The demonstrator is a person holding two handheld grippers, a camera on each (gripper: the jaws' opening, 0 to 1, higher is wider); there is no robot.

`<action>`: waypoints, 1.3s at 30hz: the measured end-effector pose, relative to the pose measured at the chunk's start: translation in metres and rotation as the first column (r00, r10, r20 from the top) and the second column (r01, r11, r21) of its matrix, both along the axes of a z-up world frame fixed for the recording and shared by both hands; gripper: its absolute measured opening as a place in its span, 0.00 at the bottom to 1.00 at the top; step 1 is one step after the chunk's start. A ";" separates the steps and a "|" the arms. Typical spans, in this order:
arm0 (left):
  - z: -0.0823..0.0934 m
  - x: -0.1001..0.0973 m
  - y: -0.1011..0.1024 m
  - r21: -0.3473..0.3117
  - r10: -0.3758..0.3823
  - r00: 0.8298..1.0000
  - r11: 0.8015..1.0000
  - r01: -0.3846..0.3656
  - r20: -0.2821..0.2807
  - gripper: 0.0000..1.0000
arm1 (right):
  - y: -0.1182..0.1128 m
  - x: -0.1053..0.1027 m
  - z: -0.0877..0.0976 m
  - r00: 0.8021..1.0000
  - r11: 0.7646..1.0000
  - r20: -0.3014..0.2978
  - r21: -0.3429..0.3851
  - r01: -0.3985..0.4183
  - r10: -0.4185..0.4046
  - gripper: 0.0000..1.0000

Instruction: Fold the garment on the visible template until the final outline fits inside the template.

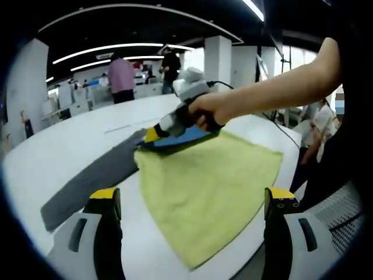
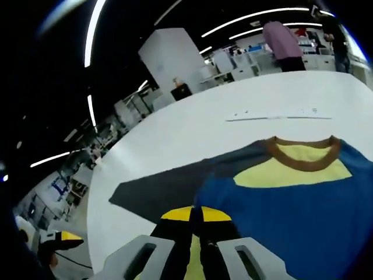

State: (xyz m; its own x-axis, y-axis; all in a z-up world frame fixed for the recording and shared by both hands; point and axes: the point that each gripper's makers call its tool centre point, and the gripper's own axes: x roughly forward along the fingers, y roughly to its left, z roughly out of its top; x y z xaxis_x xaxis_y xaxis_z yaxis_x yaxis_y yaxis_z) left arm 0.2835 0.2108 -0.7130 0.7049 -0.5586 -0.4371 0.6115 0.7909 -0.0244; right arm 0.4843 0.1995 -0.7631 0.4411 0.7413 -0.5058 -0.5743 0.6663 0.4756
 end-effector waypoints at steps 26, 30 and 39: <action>0.002 0.007 0.007 0.015 -0.008 1.000 1.000 0.007 0.030 0.99 | -0.089 0.014 0.020 0.994 0.994 0.097 -0.097 0.059 -0.050 0.64; 0.007 0.005 0.003 0.008 -0.010 0.999 1.000 0.009 0.037 0.99 | -0.102 0.012 0.022 0.993 0.993 0.107 -0.106 0.051 -0.040 0.69; 0.013 0.006 0.004 0.013 0.001 0.999 1.000 -0.001 0.046 0.99 | -0.134 0.003 0.028 0.991 0.993 0.129 -0.110 0.041 -0.027 0.74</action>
